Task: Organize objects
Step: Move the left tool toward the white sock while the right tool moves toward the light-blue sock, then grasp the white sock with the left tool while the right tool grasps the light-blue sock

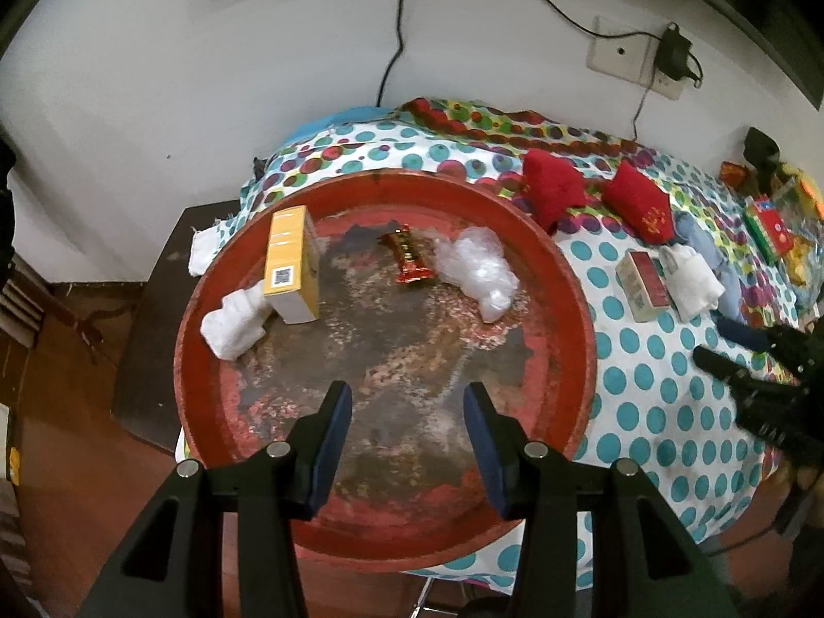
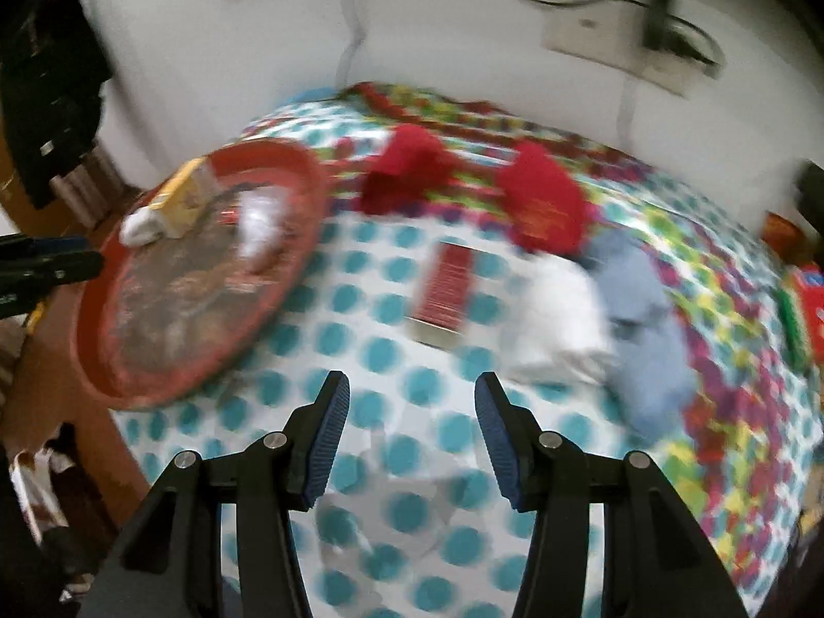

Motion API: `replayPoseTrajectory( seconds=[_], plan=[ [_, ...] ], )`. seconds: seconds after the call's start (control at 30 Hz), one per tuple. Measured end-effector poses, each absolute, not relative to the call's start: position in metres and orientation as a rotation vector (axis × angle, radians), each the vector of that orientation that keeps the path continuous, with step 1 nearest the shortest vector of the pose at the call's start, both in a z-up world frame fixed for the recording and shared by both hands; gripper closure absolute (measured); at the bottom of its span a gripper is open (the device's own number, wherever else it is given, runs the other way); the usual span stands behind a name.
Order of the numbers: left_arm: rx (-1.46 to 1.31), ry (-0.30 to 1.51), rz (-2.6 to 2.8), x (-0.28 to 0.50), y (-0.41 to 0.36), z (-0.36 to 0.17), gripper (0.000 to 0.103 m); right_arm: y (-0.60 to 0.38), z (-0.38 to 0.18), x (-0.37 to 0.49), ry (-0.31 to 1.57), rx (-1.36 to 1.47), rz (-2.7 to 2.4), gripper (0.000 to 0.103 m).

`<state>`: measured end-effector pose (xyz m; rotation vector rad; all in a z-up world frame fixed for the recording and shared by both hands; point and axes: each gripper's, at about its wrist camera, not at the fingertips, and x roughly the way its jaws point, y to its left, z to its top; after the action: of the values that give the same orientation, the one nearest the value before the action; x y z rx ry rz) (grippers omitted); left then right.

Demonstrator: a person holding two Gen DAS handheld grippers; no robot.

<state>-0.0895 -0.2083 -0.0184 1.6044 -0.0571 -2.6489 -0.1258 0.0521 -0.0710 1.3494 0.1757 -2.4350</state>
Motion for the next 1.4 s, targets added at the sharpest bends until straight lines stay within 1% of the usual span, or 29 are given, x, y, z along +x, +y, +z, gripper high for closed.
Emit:
replayPoseTrajectory(
  seconds=[0.07,0.1,0.13,0.17,0.37,0.5,0.6,0.73,0.87,0.9,0.93,0.97,1.03,1.17,1.3,1.4],
  plan=[
    [1.613,-0.065,-2.657,-0.09,-0.203,-0.019,0.057,0.079,-0.073,-0.126,0.177,1.378,-2.491,0.053],
    [1.619,-0.071,-2.663,-0.09,-0.199,-0.02,0.057,0.089,-0.075,-0.127,0.17,1.388,-2.504,0.05],
    [1.629,-0.078,-2.668,-0.091,-0.195,-0.021,0.057,0.103,-0.077,-0.129,0.153,1.404,-2.519,0.043],
    [1.635,-0.082,-2.671,-0.091,-0.192,-0.023,0.057,0.119,-0.078,-0.13,0.137,1.42,-2.544,0.041],
    [1.709,-0.101,-2.712,-0.095,-0.163,-0.034,0.057,0.167,-0.086,-0.139,0.124,1.433,-2.65,0.041],
    [1.739,-0.135,-2.77,-0.097,-0.135,-0.04,0.057,0.175,-0.092,-0.15,0.099,1.413,-2.633,0.041],
    [1.791,-0.1,-2.801,-0.103,-0.113,-0.043,0.057,0.17,-0.096,-0.16,0.136,1.398,-2.627,0.039],
    [1.833,-0.211,-2.796,-0.118,-0.07,-0.046,0.057,0.167,-0.102,-0.173,0.142,1.391,-2.622,0.039],
    [1.853,-0.24,-2.838,-0.133,-0.033,-0.047,0.057,0.164,-0.114,-0.182,0.144,1.406,-2.59,0.039],
    [1.852,-0.245,-2.843,-0.14,-0.022,-0.049,0.057,0.165,-0.115,-0.182,0.148,1.396,-2.593,0.041],
    [1.853,-0.245,-2.846,-0.144,-0.015,-0.05,0.057,0.165,-0.114,-0.18,0.153,1.374,-2.6,0.048],
    [1.857,-0.251,-2.846,-0.148,-0.008,-0.052,0.057,0.166,-0.113,-0.177,0.165,1.352,-2.609,0.052],
    [1.871,-0.251,-2.832,-0.162,0.007,-0.058,0.057,0.17,-0.109,-0.171,0.175,1.33,-2.624,0.063],
    [1.886,-0.247,-2.813,-0.187,0.03,-0.066,0.057,0.187,-0.104,-0.155,0.146,1.32,-2.643,0.065],
    [1.926,-0.206,-2.739,-0.21,0.047,-0.079,0.057,0.205,-0.105,-0.142,0.083,1.318,-2.632,0.065],
    [1.962,-0.139,-2.719,-0.224,0.056,-0.087,0.057,0.209,-0.107,-0.137,0.057,1.308,-2.611,0.065]
  ],
)
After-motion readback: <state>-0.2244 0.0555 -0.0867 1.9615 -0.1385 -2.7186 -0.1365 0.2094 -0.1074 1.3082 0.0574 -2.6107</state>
